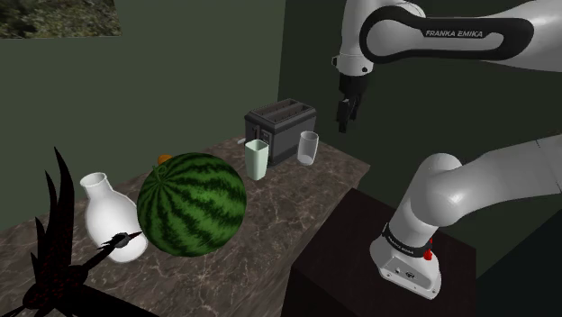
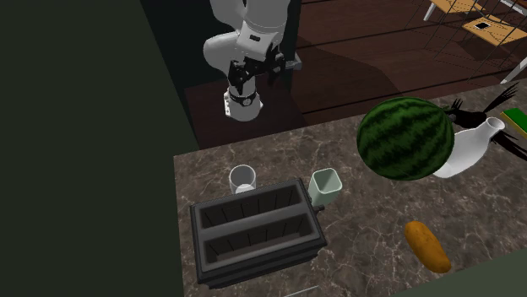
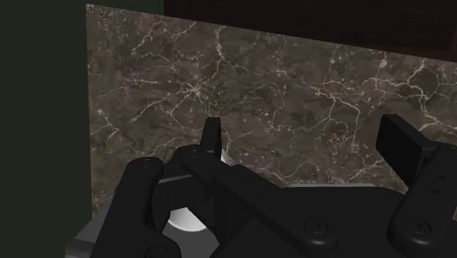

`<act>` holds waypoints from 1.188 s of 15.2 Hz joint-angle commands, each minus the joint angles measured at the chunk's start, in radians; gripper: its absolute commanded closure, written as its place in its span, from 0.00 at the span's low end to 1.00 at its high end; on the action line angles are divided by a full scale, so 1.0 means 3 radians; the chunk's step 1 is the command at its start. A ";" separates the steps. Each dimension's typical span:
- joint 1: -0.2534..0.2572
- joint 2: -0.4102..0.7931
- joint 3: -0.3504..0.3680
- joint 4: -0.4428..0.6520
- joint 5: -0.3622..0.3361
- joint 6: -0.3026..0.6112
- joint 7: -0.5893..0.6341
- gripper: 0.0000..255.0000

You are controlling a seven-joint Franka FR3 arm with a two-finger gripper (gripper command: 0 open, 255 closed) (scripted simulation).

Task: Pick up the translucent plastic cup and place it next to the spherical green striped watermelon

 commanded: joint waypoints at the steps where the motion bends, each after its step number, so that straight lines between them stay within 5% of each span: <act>1: 0.0000 0.0000 0.0000 0.0000 0.0000 0.0000 0.0000 0.00; 18: -0.0162 0.2007 -0.0499 0.0500 0.0303 0.1623 -0.0040 0.00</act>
